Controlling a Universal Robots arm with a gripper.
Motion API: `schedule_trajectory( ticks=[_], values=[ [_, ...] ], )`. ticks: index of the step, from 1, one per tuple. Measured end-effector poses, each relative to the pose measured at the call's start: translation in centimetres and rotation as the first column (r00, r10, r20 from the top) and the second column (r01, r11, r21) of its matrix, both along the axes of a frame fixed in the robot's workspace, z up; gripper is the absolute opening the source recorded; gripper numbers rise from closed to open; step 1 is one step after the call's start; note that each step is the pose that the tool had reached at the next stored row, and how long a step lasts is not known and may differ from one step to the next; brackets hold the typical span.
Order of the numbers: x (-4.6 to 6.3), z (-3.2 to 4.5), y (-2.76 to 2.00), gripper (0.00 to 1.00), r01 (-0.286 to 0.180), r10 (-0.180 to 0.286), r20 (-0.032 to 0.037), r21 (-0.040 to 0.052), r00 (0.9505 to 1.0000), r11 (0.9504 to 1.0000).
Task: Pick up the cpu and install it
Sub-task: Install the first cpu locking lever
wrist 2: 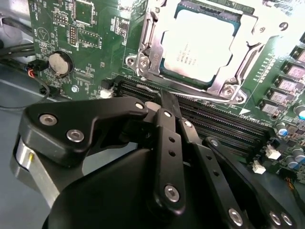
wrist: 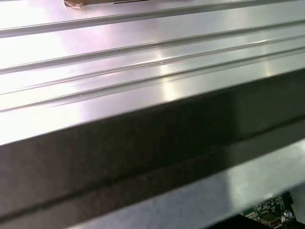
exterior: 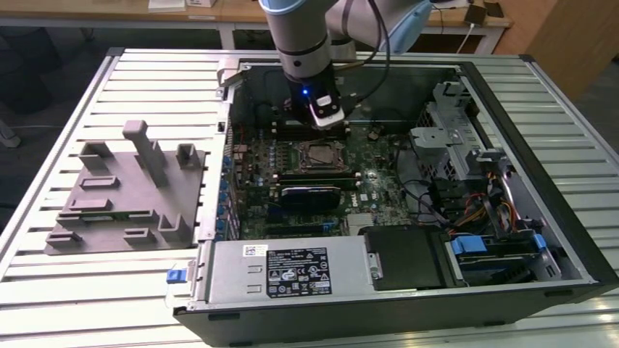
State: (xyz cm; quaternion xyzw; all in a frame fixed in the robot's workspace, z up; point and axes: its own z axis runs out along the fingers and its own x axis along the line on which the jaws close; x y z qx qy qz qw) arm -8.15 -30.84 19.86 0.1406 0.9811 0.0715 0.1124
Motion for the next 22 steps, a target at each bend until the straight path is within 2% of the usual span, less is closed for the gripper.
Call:
schedule_trajectory(
  ticks=[7, 14, 19, 22],
  values=[
    [0.0, -0.32, 0.0, 0.11, -0.009, 0.009, 0.0, -0.0162, 1.0, 0.9998],
    [0.0, -0.54, 0.0, 0.11, -0.015, 0.015, -0.0003, -0.0286, 0.9999, 0.9995],
    [-0.01, -0.64, 0.0, 0.11, -0.019, 0.019, -0.0004, -0.0299, 0.9998, 0.9994],
    [0.0, -0.67, 0.0, 0.11, -0.022, 0.022, 0.0, -0.0265, 0.9998, 0.9994]
  ],
)
